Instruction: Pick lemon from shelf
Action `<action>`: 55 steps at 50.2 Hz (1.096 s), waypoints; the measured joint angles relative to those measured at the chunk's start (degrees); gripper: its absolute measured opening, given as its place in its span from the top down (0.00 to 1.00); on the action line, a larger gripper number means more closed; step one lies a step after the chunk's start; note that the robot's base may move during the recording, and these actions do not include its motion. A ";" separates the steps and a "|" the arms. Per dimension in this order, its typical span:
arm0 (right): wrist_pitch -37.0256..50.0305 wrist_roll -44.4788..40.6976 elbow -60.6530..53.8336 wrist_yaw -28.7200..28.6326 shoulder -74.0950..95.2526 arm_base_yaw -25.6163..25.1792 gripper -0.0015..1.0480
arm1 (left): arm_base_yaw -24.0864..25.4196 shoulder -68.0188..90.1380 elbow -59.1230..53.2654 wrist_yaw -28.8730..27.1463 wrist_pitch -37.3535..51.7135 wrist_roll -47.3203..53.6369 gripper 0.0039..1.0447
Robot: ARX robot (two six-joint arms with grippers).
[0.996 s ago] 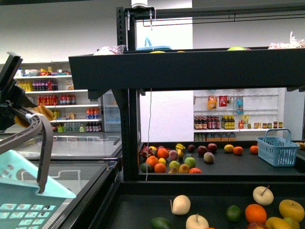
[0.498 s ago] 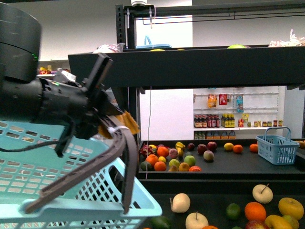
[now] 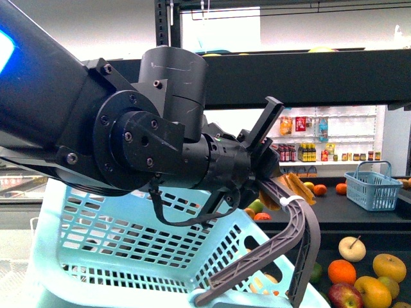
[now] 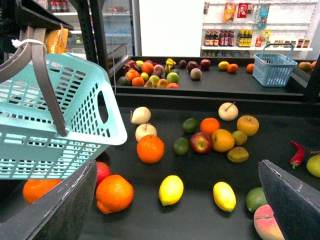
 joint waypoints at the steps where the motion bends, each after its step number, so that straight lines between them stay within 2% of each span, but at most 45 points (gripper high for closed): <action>1: 0.00 0.00 0.00 0.00 0.00 0.00 0.07 | -0.17 0.31 0.26 -0.04 0.13 -0.13 0.93; 12: -0.02 0.00 0.00 0.00 0.02 0.00 0.07 | -1.79 1.88 0.96 0.02 1.81 -1.11 0.93; 13: -0.28 0.39 0.07 0.85 0.26 0.17 0.07 | -1.84 1.90 0.96 0.04 1.81 -1.16 0.93; 16: -6.67 4.31 2.43 8.90 4.17 1.70 0.07 | -2.12 1.92 0.98 0.07 1.84 -1.18 0.93; 18: -8.81 7.56 4.28 13.07 10.16 0.42 0.07 | -2.14 1.97 0.98 0.15 1.84 -1.22 0.93; 19: -8.09 8.41 4.74 13.09 13.42 -0.98 0.07 | -2.14 1.97 1.01 0.15 1.84 -1.38 0.93; 21: -5.62 9.22 5.05 12.13 18.34 -3.48 0.07 | -2.16 1.97 1.05 0.11 1.84 -1.38 0.93; 27: 7.93 9.29 7.61 3.74 38.71 -12.94 0.07 | -2.19 1.99 1.09 -0.07 1.86 -1.29 0.93; 33: 18.64 7.91 14.19 -2.54 59.14 -17.59 0.07 | -2.16 1.99 1.09 -0.22 1.86 -1.27 0.93; 39: 22.23 5.73 22.69 -5.81 78.29 -17.81 0.07 | -2.14 2.01 1.09 -0.24 1.86 -1.27 0.93; 47: 22.10 0.11 36.94 -3.28 106.33 -16.37 0.07 | -2.16 2.03 1.14 -0.04 1.86 -1.31 0.93; 55: 21.44 -3.17 48.63 -2.78 121.09 -15.02 0.07 | -2.16 2.05 1.16 -0.20 1.86 -1.27 0.93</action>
